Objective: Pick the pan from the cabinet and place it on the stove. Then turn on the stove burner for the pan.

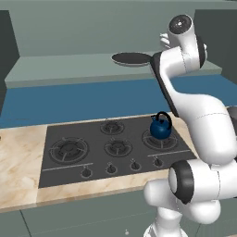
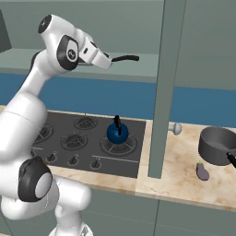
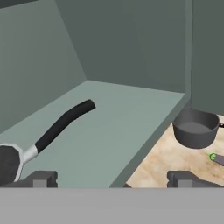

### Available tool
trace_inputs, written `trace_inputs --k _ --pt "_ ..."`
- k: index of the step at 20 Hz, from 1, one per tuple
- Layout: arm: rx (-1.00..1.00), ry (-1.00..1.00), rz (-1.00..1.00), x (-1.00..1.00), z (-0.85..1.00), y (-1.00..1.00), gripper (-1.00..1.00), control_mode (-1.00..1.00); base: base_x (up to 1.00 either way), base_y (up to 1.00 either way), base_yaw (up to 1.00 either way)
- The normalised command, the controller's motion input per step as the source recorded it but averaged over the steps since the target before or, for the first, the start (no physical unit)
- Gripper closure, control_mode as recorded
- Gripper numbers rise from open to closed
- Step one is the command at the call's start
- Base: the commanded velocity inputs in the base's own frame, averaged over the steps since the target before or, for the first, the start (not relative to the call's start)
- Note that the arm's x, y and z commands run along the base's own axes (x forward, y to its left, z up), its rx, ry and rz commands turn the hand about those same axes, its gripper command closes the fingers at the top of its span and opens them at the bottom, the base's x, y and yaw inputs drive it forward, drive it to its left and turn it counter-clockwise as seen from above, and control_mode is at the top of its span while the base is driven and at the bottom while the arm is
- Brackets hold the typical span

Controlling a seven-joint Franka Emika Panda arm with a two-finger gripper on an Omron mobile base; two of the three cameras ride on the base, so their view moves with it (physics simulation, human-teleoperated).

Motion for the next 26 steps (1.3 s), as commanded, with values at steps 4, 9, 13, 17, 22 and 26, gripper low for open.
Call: trace_inputs --k 4,9,13,17,22,26 --pt "0.00 0.00 0.00 0.06 -0.01 -0.05 -1.00 -1.00 0.00 0.00 0.00" --pt "0.00 0.00 0.00 0.04 0.00 -0.05 -1.00 -1.00 0.00 0.00 0.00" --pt "0.00 0.00 0.00 0.03 0.00 0.00 -1.00 -1.00 0.00 0.00 0.00" --pt "0.00 -0.01 0.01 0.13 -0.14 0.00 -1.00 -1.00 0.00 0.00 0.00" --pt "0.00 -0.07 0.01 0.00 -0.08 -0.02 -1.00 -1.00 0.00 0.00 0.00" --pt "0.00 -0.07 0.01 0.00 0.00 -0.01 -1.00 -1.00 0.00 0.00 0.00"
